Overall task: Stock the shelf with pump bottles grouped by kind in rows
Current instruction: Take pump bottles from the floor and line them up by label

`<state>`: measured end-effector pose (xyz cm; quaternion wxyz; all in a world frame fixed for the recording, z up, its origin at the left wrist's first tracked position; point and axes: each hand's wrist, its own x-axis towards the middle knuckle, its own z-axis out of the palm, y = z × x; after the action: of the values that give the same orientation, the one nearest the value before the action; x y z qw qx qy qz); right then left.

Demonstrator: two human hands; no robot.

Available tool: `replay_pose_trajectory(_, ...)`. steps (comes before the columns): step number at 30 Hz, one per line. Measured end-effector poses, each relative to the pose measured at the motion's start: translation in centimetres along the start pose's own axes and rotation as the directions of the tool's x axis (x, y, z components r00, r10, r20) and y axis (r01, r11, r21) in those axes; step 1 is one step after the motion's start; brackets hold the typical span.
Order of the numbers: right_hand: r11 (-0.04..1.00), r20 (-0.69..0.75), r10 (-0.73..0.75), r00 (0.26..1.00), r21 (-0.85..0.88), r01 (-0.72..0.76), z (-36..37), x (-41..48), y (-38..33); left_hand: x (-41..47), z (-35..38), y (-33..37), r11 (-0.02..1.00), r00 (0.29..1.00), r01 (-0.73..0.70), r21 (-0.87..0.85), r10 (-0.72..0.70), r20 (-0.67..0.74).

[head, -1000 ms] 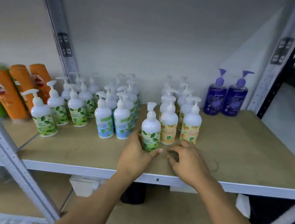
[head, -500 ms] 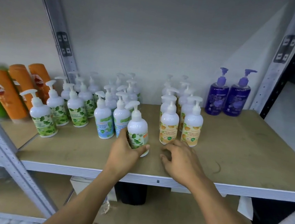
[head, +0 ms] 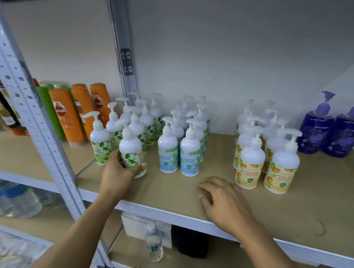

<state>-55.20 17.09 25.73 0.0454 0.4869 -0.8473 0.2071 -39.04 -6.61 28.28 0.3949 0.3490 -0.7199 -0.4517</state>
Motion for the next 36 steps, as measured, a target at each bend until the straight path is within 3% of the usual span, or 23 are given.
replay_pose_trajectory(12, 0.998, -0.016, 0.033, 0.999, -0.048, -0.034, 0.9, 0.8, -0.2, 3.7, -0.5, -1.4, 0.998, 0.996, -0.003, 0.061, 0.008, -0.086)
replay_pose_trajectory(22, 0.998, -0.021, 0.046, 0.999, -0.048, -0.047, 1.4, 0.8, 0.0, 4.2, -1.8, -2.8, 0.990, 0.999, 0.003, 0.141, -0.008, 0.036)
replay_pose_trajectory(36, 0.998, -0.014, 0.032, 0.999, -0.061, -0.033, 1.4, 0.9, 0.0, 4.1, -0.2, -2.5, 0.987, 0.995, 0.039, 0.154, -0.024, -0.097)
